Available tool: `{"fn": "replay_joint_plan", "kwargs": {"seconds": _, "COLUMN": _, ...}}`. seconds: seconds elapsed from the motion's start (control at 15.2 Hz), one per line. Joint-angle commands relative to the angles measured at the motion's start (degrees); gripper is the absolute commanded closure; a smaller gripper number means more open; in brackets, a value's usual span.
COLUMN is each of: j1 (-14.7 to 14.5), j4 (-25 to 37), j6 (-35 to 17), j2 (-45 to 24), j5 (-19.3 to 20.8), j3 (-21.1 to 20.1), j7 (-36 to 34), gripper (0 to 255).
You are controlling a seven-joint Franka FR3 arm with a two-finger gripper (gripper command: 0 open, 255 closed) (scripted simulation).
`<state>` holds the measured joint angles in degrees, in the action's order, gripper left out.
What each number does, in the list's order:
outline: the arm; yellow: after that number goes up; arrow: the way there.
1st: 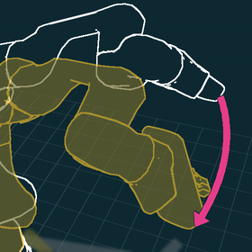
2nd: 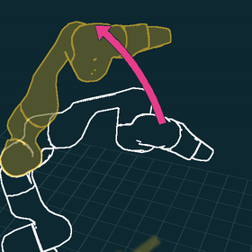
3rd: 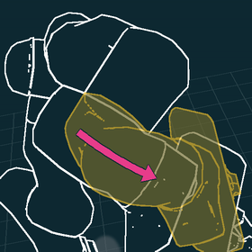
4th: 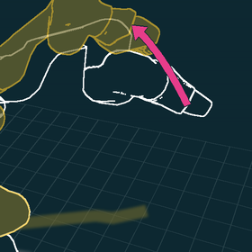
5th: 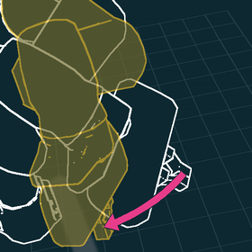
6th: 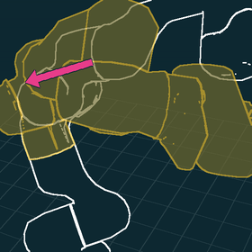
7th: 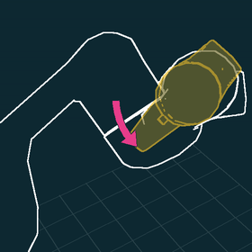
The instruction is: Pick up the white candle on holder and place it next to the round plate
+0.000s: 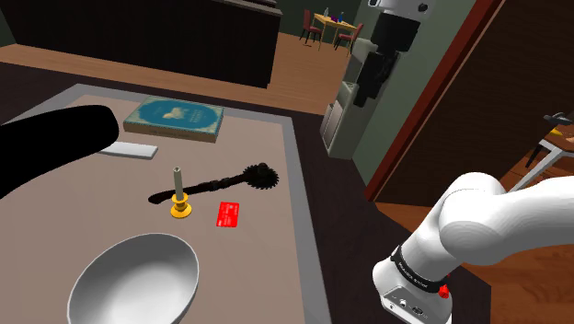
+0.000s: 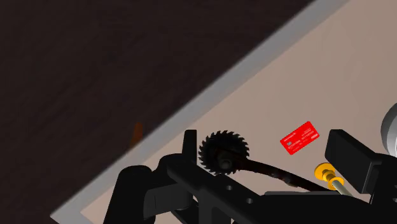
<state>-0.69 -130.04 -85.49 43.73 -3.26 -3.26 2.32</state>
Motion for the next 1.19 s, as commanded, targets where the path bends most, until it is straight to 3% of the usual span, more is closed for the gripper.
{"fn": "replay_joint_plan", "kwargs": {"seconds": 0.0, "j1": 0.0, "j4": 0.0, "j6": 0.0, "j2": 0.0, "j5": 0.0, "j3": 0.0, "j7": 0.0, "gripper": 0}}
{"fn": "replay_joint_plan", "kwargs": {"seconds": 0.59, "j1": -2.0, "j4": 0.1, "j6": -12.7, "j2": -11.5, "j5": -3.7, "j3": -8.2, "j7": -7.5, "gripper": 0}}
{"fn": "replay_joint_plan", "kwargs": {"seconds": 1.12, "j1": -3.0, "j4": 5.1, "j6": -22.6, "j2": -25.3, "j5": -3.2, "j3": -15.3, "j7": -14.8, "gripper": 0}}
